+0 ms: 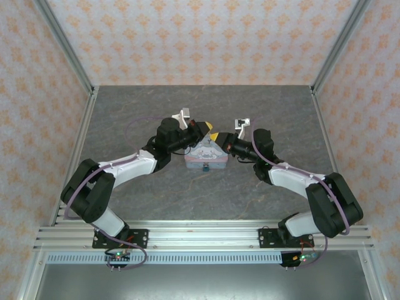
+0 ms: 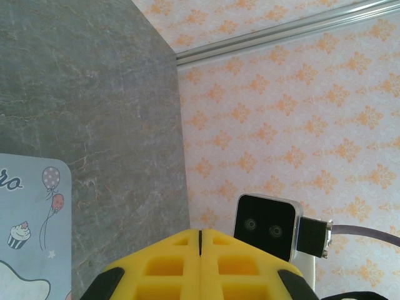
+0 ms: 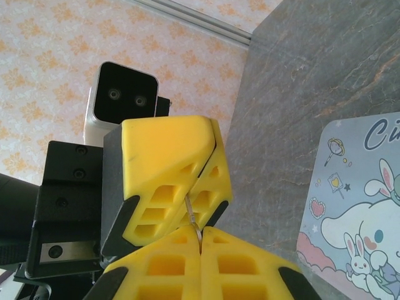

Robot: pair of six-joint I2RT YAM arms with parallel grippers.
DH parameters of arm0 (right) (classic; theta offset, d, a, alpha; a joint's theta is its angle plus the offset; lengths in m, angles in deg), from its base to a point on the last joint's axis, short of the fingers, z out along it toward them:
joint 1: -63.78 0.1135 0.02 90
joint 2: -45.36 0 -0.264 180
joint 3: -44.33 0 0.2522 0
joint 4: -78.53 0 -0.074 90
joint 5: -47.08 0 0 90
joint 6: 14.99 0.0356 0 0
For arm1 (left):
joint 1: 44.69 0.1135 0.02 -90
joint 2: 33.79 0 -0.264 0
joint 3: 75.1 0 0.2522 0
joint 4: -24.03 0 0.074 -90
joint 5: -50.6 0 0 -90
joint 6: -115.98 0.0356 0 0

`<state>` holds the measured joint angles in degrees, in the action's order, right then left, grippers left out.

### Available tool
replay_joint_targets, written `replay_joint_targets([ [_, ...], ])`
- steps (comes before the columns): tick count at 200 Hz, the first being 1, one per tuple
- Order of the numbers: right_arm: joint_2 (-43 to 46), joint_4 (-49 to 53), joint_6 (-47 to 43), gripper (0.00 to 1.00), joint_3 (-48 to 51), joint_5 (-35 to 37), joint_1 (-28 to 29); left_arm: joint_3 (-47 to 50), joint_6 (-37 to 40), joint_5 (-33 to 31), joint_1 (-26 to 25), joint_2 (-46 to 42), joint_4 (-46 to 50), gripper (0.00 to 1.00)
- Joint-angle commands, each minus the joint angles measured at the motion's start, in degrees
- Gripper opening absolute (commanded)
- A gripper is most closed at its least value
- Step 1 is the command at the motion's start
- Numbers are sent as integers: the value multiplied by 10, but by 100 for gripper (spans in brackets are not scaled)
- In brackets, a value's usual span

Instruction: Unlock the padlock with the key

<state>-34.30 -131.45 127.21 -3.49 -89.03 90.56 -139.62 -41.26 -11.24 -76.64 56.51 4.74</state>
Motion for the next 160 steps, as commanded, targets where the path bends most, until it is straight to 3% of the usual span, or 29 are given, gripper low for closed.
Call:
replay_joint_targets([
  [1, 15, -10, -20, 0, 6, -27, 4, -20, 3, 8, -10, 6, 4, 0],
  [63, 43, 23, -26, 0, 24, 58, 2, -6, 5, -8, -10, -9, 7, 0],
  [95, 46, 13, -11, 0, 27, 69, 1, 4, 4, -26, -11, -22, 20, 0],
  [103, 47, 10, -8, 0, 28, 68, 1, 4, 3, -33, -9, -26, 32, 21],
  [112, 47, 9, -6, 0, 28, 69, 1, 8, 1, -41, -8, -32, 38, 60],
  [121, 48, 11, -3, 0, 29, 71, 2, 15, -2, -53, -5, -41, 43, 84],
  [136, 50, 11, 0, 0, 32, 75, 1, 29, -3, -67, 5, -61, 48, 98],
  [160, 53, 15, 2, 0, 34, 76, 1, 41, 9, -73, 23, -97, 80, 100],
])
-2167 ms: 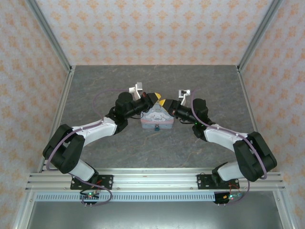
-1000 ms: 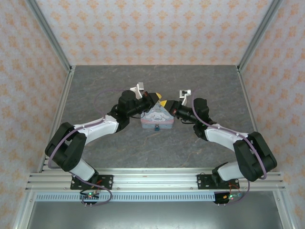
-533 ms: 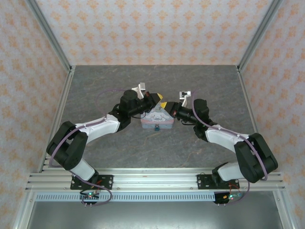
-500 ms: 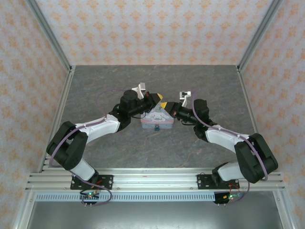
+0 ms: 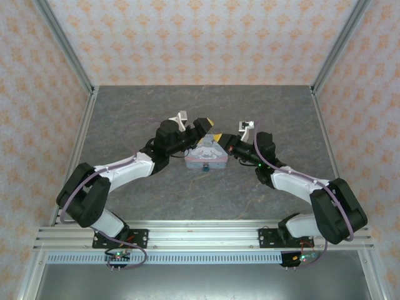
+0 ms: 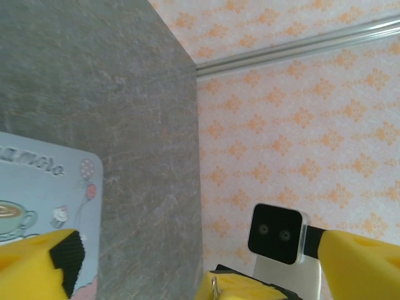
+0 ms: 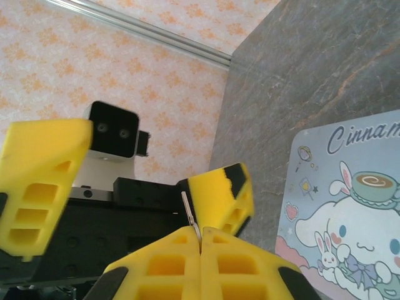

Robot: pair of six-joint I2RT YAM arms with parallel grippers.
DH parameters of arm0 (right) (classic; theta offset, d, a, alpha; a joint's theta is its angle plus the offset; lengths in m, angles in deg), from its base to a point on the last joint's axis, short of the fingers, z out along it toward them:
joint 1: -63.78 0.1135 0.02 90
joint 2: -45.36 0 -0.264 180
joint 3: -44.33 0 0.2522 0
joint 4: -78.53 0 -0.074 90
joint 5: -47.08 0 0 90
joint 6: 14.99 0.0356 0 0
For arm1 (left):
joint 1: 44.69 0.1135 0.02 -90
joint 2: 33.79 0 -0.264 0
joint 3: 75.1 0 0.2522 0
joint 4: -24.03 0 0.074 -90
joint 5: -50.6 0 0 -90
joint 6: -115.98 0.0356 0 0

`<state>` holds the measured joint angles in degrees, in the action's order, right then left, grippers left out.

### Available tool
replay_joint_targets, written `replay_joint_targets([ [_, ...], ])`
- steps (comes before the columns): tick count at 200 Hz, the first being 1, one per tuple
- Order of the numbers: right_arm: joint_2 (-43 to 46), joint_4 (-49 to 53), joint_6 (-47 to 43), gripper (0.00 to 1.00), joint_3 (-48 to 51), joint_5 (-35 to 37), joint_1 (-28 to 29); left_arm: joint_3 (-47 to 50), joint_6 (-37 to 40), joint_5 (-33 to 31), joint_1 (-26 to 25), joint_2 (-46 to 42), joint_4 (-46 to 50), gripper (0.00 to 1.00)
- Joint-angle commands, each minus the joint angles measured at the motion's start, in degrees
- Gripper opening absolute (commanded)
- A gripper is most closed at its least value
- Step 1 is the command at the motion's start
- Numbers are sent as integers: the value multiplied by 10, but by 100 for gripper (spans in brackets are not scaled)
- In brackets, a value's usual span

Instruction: Unlock the padlock with the key

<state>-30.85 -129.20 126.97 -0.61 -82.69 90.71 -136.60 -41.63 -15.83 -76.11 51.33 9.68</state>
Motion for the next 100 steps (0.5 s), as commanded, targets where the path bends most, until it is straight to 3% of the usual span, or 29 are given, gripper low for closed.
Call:
replay_joint_targets([
  [1, 19, -8, 5, 0, 5, 12, 0, 10, 13, -27, 18, -47, 32, 100],
  [55, 10, 76, 3, 0, -19, 39, -8, 10, 131, -17, 15, -114, 215, 100],
  [78, -7, 88, 23, 0, -31, 43, -25, 34, 210, -35, -9, -142, 308, 100],
  [100, -32, 80, 41, 0, -43, 39, -36, 71, 248, -55, -47, -148, 329, 100],
])
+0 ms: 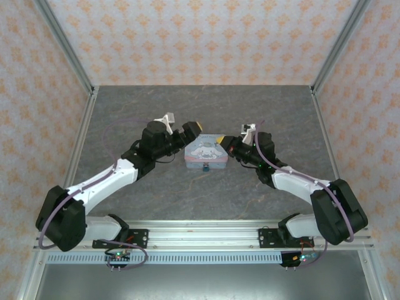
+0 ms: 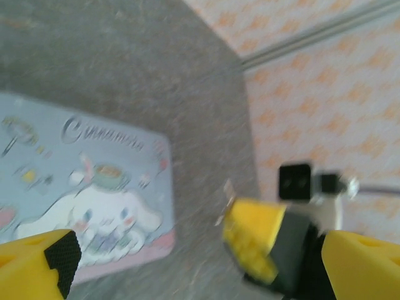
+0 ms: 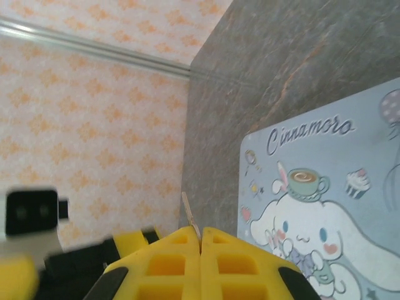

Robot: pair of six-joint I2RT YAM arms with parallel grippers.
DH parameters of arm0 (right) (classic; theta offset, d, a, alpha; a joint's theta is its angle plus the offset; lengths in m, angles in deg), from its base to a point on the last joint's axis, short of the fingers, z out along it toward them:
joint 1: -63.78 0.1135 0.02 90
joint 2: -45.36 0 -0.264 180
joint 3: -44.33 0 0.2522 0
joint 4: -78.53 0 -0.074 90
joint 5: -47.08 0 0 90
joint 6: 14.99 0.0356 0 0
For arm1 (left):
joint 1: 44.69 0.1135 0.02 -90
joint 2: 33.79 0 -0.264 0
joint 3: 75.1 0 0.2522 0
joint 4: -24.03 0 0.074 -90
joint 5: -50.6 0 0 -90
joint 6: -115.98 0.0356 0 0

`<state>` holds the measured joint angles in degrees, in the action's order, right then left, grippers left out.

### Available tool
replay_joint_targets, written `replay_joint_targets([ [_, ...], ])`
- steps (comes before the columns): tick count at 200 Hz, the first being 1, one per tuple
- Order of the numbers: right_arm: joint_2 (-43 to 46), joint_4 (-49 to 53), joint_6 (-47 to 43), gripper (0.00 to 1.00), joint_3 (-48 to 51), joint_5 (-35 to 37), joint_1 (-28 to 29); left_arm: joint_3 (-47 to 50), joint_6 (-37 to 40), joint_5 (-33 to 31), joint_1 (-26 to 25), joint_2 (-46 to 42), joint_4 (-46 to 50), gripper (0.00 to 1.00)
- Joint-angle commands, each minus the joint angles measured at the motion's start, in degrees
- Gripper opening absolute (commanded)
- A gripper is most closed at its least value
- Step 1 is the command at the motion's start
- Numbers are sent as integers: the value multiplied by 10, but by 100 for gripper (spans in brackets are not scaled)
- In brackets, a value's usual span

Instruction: Unlock the padlock with the key

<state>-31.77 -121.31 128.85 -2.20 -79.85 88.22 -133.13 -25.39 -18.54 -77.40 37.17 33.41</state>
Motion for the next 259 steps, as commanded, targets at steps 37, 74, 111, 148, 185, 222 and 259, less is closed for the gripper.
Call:
replay_joint_targets([
  [37, -77, -32, 44, 0, -53, -1, -13, 64, 110, -67, -96, 63, 44, 93],
  [74, -121, -73, 68, 0, -59, -8, -13, 38, 133, -91, -123, 153, -13, 78],
  [111, -137, -76, 69, 0, -58, -7, -13, 31, 161, -137, -123, 195, -47, 73],
  [148, -157, -82, 66, 0, -61, -4, -13, 21, 184, -152, -121, 232, -75, 70],
  [185, -188, -88, 68, 0, -76, -8, -14, -10, 202, -144, -111, 276, -94, 68],
  [222, -216, -89, 69, 0, -92, -14, -13, -29, 221, -138, -106, 301, -104, 65],
  [259, -231, -92, 68, 0, -95, -19, -14, -26, 215, -135, -106, 314, -135, 60],
])
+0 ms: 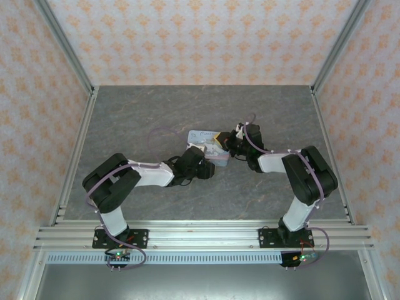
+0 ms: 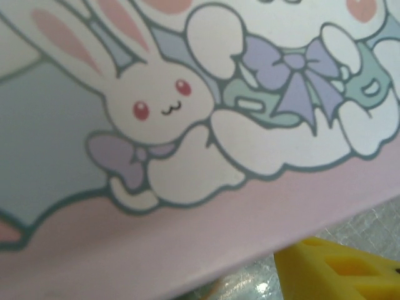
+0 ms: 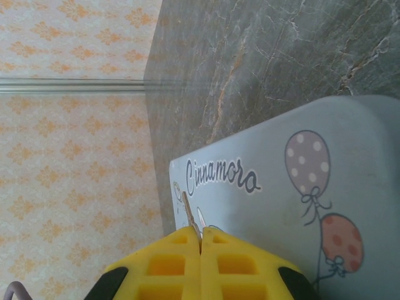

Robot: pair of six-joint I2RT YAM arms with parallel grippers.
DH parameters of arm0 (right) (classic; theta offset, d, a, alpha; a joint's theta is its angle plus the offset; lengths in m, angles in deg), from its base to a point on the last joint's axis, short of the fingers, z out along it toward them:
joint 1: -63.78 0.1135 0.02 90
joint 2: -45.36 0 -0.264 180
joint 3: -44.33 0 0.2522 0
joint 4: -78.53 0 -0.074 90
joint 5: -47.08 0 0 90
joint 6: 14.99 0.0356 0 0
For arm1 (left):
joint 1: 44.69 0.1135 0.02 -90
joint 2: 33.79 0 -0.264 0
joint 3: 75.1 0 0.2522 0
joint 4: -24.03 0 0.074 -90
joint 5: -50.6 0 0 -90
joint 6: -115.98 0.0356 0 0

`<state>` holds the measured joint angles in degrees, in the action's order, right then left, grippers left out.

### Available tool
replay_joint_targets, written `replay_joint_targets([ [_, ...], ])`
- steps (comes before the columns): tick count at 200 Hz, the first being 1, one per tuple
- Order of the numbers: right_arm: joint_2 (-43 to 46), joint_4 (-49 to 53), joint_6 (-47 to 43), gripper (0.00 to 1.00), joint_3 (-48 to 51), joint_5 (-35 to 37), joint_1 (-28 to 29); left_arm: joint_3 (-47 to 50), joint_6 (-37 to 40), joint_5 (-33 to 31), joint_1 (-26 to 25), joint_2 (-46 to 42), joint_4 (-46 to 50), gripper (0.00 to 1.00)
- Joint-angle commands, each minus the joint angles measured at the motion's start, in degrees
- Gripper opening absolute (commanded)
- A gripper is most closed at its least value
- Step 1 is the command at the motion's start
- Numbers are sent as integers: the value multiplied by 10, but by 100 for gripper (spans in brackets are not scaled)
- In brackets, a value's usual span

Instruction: Unlock the padlock with the key

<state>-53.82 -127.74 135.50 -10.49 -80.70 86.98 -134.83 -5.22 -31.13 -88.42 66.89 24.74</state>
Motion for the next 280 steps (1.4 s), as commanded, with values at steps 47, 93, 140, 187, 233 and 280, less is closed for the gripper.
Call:
replay_joint_targets([
  [47, -20, -31, 2, 0, -10, -13, -1, -13, -11, 5, 4, 38, -88, 58],
  [93, -23, -33, 1, 0, -8, -11, -1, -19, -27, 27, 3, 47, -111, 57],
  [140, -26, -34, 1, 0, -6, -9, -1, 12, -109, 64, 6, 27, -199, 57],
  [187, -36, -51, 8, 0, 0, -7, -1, 39, -192, 69, 7, 54, -284, 57],
  [233, -37, -55, 11, 0, 0, -7, -1, 79, -290, 60, 7, 112, -413, 54],
  [280, -38, -55, 11, 0, -1, -9, -1, 107, -344, 23, 2, 116, -475, 49],
])
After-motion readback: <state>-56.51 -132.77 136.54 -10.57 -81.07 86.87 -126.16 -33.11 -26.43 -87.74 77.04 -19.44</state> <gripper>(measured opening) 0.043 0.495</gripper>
